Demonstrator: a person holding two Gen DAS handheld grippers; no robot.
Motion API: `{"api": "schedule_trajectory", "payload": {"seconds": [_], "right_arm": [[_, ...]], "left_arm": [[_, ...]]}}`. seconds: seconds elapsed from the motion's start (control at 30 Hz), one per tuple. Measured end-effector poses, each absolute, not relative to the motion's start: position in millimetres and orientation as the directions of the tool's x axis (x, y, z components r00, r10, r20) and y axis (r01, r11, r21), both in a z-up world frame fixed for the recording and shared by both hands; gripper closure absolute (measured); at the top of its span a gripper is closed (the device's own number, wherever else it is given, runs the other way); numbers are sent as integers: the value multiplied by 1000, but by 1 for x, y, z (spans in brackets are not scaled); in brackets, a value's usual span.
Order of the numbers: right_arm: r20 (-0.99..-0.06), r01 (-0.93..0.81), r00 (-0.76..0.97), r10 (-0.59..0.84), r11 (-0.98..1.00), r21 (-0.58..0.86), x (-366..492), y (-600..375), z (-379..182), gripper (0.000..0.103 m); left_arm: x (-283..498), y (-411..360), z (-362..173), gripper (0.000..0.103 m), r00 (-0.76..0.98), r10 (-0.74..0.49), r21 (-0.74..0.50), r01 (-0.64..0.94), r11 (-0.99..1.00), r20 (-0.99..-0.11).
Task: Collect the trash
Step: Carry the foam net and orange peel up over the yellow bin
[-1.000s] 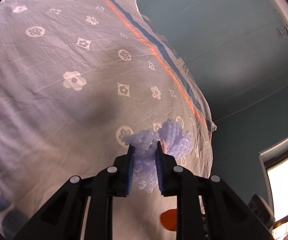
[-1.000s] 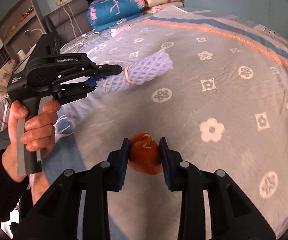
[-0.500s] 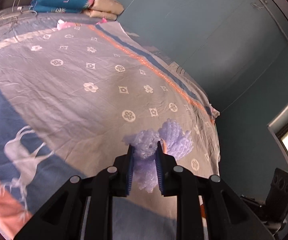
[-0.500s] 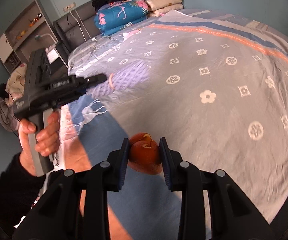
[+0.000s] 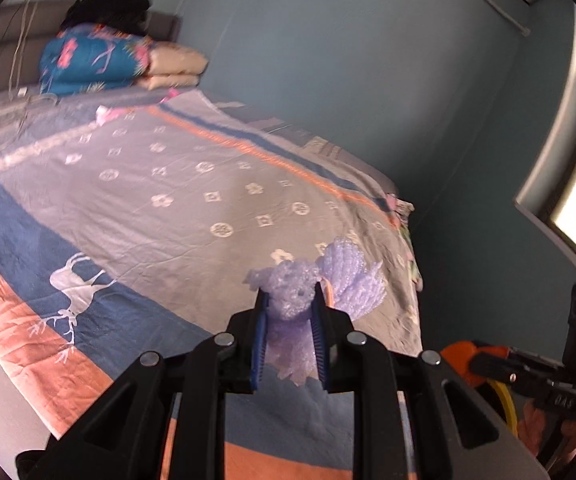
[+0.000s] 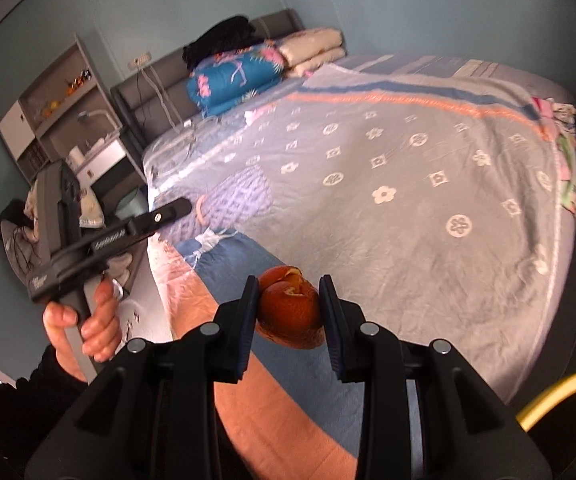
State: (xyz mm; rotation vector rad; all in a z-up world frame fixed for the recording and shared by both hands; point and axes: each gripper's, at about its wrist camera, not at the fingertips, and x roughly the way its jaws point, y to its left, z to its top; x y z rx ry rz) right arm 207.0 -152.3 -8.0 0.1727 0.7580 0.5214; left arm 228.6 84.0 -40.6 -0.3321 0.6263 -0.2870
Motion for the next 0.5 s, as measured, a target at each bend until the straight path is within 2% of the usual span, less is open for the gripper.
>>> {"api": "schedule_trajectory", "payload": {"seconds": [0.23, 0.37, 0.5], "right_arm": [[-561, -341, 669, 486, 873, 349, 161, -191, 10, 73], [-521, -280, 729, 445, 887, 366, 136, -214, 22, 73], [-482, -232, 782, 395, 903, 363, 110, -240, 35, 73]], "left_arm": [[187, 57, -9, 84, 767, -424, -390, 246, 887, -481], [168, 37, -1, 84, 723, -503, -427, 311, 849, -474], [149, 12, 6, 84, 717, -512, -385, 354, 852, -473]]}}
